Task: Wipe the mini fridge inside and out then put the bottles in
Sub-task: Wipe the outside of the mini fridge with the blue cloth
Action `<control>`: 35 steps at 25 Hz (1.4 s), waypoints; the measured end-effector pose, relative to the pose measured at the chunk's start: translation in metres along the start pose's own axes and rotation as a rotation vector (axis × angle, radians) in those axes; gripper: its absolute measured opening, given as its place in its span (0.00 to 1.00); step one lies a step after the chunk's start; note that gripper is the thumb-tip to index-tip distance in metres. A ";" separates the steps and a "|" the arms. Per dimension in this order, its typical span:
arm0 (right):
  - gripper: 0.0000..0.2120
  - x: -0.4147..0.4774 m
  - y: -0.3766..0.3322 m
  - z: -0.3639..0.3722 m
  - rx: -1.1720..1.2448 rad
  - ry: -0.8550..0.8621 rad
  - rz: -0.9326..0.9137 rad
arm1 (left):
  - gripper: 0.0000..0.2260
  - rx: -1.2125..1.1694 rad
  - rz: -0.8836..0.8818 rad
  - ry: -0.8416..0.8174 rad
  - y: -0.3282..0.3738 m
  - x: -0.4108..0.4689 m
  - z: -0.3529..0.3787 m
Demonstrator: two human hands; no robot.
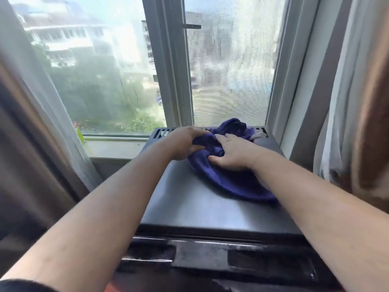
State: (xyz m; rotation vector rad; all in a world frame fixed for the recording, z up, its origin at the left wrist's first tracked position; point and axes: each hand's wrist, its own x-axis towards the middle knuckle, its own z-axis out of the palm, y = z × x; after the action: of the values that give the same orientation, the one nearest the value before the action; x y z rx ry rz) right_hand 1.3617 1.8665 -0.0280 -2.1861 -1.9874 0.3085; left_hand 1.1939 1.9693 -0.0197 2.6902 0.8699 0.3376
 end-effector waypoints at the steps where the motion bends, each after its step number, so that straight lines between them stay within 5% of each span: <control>1: 0.37 0.001 -0.020 0.004 0.006 -0.003 0.001 | 0.19 -0.007 -0.010 0.002 -0.014 -0.014 -0.006; 8: 0.39 0.005 -0.173 0.060 -0.016 0.055 0.099 | 0.22 -0.050 -0.051 0.014 -0.111 -0.107 -0.048; 16: 0.38 -0.042 -0.192 0.072 -0.033 0.083 0.155 | 0.23 -0.012 -0.076 -0.008 -0.093 -0.138 -0.047; 29: 0.33 -0.170 -0.073 0.051 -0.037 0.142 0.155 | 0.22 -0.123 -0.054 -0.032 0.069 -0.146 0.010; 32: 0.32 -0.206 -0.023 0.037 -0.032 0.142 0.156 | 0.34 -0.318 -0.106 -0.229 0.117 -0.146 0.025; 35: 0.30 -0.234 0.009 0.033 0.010 0.192 0.145 | 0.48 -0.153 -0.045 -0.310 0.157 -0.143 0.043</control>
State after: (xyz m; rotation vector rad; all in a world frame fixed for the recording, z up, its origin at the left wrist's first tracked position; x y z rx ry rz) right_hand 1.3411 1.6323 -0.0530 -2.2643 -1.7288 0.1210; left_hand 1.1776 1.7538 -0.0243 2.4873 0.7751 -0.0242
